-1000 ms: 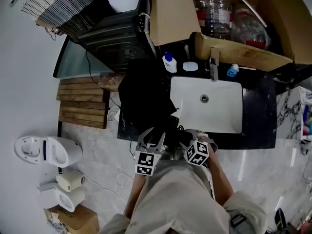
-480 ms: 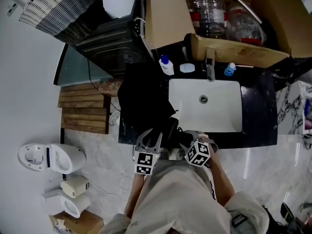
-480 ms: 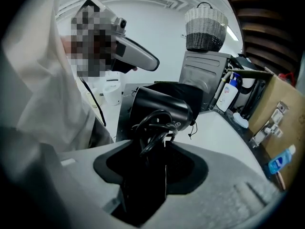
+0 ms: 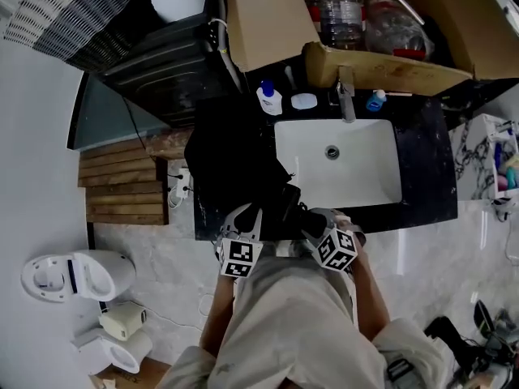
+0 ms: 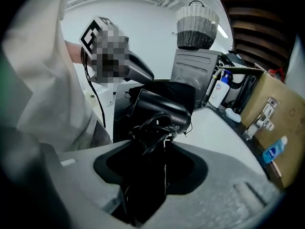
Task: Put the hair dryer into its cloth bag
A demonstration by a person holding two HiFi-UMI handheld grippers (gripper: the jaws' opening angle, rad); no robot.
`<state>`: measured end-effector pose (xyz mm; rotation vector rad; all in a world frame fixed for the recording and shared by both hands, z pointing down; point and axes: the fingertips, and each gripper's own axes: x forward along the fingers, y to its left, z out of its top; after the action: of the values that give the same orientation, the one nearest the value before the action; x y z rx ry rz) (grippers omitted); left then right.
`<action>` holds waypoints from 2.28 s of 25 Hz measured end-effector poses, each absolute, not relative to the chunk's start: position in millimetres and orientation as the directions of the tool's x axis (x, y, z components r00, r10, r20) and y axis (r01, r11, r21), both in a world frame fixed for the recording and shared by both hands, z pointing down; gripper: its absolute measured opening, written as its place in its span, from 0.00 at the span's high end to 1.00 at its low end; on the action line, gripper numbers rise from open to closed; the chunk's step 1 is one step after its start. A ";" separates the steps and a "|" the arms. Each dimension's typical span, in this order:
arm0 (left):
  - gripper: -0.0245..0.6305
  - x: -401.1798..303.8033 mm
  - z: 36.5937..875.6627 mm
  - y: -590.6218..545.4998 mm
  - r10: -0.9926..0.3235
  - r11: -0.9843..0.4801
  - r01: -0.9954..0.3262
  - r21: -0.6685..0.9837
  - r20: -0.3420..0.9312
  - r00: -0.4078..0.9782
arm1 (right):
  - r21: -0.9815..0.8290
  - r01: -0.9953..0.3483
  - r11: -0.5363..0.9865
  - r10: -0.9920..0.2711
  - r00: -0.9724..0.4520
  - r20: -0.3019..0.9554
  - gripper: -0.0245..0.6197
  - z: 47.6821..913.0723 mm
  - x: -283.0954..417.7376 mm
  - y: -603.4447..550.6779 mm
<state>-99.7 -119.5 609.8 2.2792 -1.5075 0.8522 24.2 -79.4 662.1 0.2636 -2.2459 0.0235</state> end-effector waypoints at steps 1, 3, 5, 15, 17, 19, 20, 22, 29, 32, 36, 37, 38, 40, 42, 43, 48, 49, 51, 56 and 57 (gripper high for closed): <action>0.88 -101.4 611.7 -120.5 -0.734 -0.431 -0.898 -0.088 0.612 0.292 | 0.075 -0.208 0.975 -0.189 -0.612 0.768 0.66 661.8 23.3 -79.2; 0.87 -102.9 615.5 -121.8 -0.719 -0.462 -0.883 -0.085 0.618 0.316 | 0.076 -0.228 0.971 -0.203 -0.604 0.770 0.66 660.9 22.1 -77.4; 0.86 -104.2 621.5 -122.1 -0.700 -0.495 -0.864 -0.092 0.631 0.334 | 0.074 -0.247 0.966 -0.212 -0.598 0.773 0.66 660.0 20.6 -74.2; 0.81 -110.1 653.2 -126.1 -0.609 -0.625 -0.766 -0.152 0.709 0.357 | 0.068 -0.322 0.944 -0.251 -0.570 0.782 0.66 656.9 15.9 -65.2; 0.81 -109.6 657.6 -125.8 -0.589 -0.647 -0.749 -0.145 0.719 0.369 | 0.065 -0.333 0.941 -0.256 -0.569 0.782 0.66 655.8 14.3 -64.9; 0.81 -108.0 662.0 -125.2 -0.568 -0.668 -0.732 -0.138 0.730 0.380 | 0.067 -0.343 0.937 -0.263 -0.564 0.782 0.66 655.2 13.6 -65.9; 0.81 -107.4 664.2 -125.0 -0.559 -0.676 -0.724 -0.138 0.736 0.382 | 0.069 -0.349 0.935 -0.267 -0.562 0.783 0.66 655.0 13.4 -66.6; 0.82 -107.6 668.8 -125.4 -0.551 -0.684 -0.715 -0.146 0.745 0.375 | 0.071 -0.358 0.931 -0.274 -0.556 0.784 0.66 655.2 13.1 -67.4; 0.95 -114.0 674.5 -128.4 -0.538 -0.664 -0.742 -0.095 0.749 0.386 | 0.071 -0.392 0.917 -0.296 -0.553 0.779 0.67 651.9 13.5 -67.8; 0.96 -115.5 664.4 -130.7 -0.544 -0.655 -0.753 -0.060 0.730 0.414 | 0.069 -0.403 0.912 -0.303 -0.555 0.775 0.68 649.7 14.3 -69.8; 0.96 -115.0 658.8 -133.3 -0.555 -0.659 -0.749 -0.068 0.717 0.422 | 0.057 -0.402 0.914 -0.296 -0.563 0.772 0.68 649.2 15.2 -70.1; 0.96 -113.8 660.1 -132.8 -0.550 -0.666 -0.743 -0.070 0.719 0.425 | 0.053 -0.400 0.915 -0.293 -0.566 0.770 0.68 648.9 15.0 -70.3; 0.95 -112.1 662.6 -131.5 -0.540 -0.675 -0.734 -0.070 0.724 0.428 | 0.050 -0.398 0.916 -0.289 -0.569 0.770 0.68 648.9 14.8 -70.3; 0.90 -107.8 670.2 -127.0 -0.509 -0.696 -0.715 -0.059 0.744 0.434 | 0.049 -0.388 0.921 -0.282 -0.574 0.769 0.68 649.4 14.7 -69.6; 0.75 -105.5 677.7 -124.2 -0.487 -0.706 -0.706 -0.058 0.763 0.425 | 0.052 -0.376 0.925 -0.279 -0.579 0.766 0.68 651.1 14.9 -68.4; 0.75 -105.6 680.3 -124.3 -0.488 -0.705 -0.706 -0.068 0.769 0.413 | 0.054 -0.373 0.926 -0.278 -0.581 0.765 0.68 652.2 15.1 -67.9; 0.76 -104.6 685.2 -127.0 -0.496 -0.700 -0.708 -0.093 0.777 0.389 | 0.045 -0.370 0.928 -0.271 -0.587 0.763 0.68 657.3 12.8 -66.4; 0.77 -104.2 685.1 -127.1 -0.497 -0.701 -0.707 -0.094 0.776 0.389 | 0.041 -0.367 0.929 -0.265 -0.585 0.766 0.67 659.2 11.7 -65.8; 0.85 -104.6 684.2 -127.6 -0.508 -0.698 -0.708 -0.107 0.771 0.384 | 0.028 -0.355 0.935 -0.244 -0.581 0.776 0.66 664.1 8.4 -64.0; 0.93 -104.8 674.8 -129.0 -0.514 -0.688 -0.722 -0.074 0.752 0.413 | -0.005 -0.337 0.942 -0.205 -0.584 0.785 0.64 669.7 1.2 -63.2; 0.93 -104.9 673.1 -129.2 -0.512 -0.687 -0.724 -0.061 0.748 0.422 | -0.012 -0.337 0.941 -0.200 -0.588 0.784 0.64 669.7 1.1 -63.5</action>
<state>-104.9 -129.2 673.1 2.4084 -1.0752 1.1249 1.1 -63.5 669.7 0.3781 -2.2159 0.1998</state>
